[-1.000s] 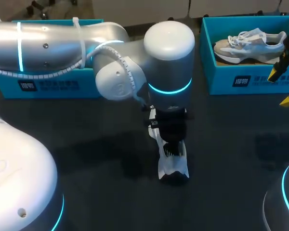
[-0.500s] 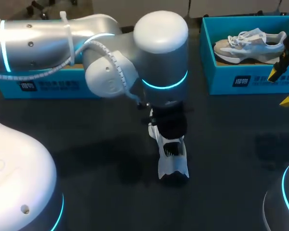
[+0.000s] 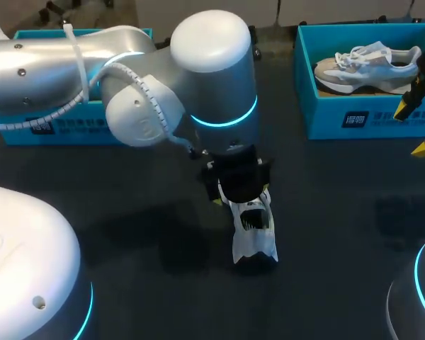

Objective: Take the shoe out of the shoebox, open the shoe tongue, remove and reinsert the insole, then place the shoe into the shoebox

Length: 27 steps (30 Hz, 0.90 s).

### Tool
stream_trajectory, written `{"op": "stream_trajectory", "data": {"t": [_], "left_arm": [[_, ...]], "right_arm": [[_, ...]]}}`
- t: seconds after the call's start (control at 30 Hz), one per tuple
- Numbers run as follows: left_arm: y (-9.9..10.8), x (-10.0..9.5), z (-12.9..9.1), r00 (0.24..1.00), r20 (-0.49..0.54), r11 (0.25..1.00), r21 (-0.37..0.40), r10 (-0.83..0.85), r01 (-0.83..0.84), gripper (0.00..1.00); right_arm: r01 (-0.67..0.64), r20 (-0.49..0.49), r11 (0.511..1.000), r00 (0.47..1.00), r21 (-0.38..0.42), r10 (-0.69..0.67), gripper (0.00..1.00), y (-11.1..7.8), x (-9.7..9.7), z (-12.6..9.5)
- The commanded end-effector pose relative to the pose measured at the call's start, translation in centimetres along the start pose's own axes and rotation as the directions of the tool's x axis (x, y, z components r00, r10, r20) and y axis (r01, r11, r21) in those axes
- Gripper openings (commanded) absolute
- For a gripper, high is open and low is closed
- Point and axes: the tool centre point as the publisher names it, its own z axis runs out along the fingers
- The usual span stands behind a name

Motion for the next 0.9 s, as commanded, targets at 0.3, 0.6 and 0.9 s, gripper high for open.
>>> {"op": "stream_trajectory", "data": {"t": [0.3,0.6,0.9], "left_arm": [[-1.3,0.6,-0.5,0.954,-0.046,0.944,-0.166,-0.295,0.284,1.0],[-1.4,2.4,-0.9,0.699,-0.015,0.695,-0.129,-0.715,0.708,1.0],[-2.2,3.3,-1.0,0.518,0.023,0.514,-0.103,-0.855,0.852,1.0]], "right_arm": [[-0.001,-0.003,1.0,1.0,0.003,0.001,1.0,0.0,-0.1,0.1],[-0.001,-0.003,1.0,1.0,0.003,0.001,1.0,0.0,-0.1,0.1],[-0.001,-0.003,1.0,1.0,0.003,0.001,1.0,0.0,-0.1,0.1]]}}
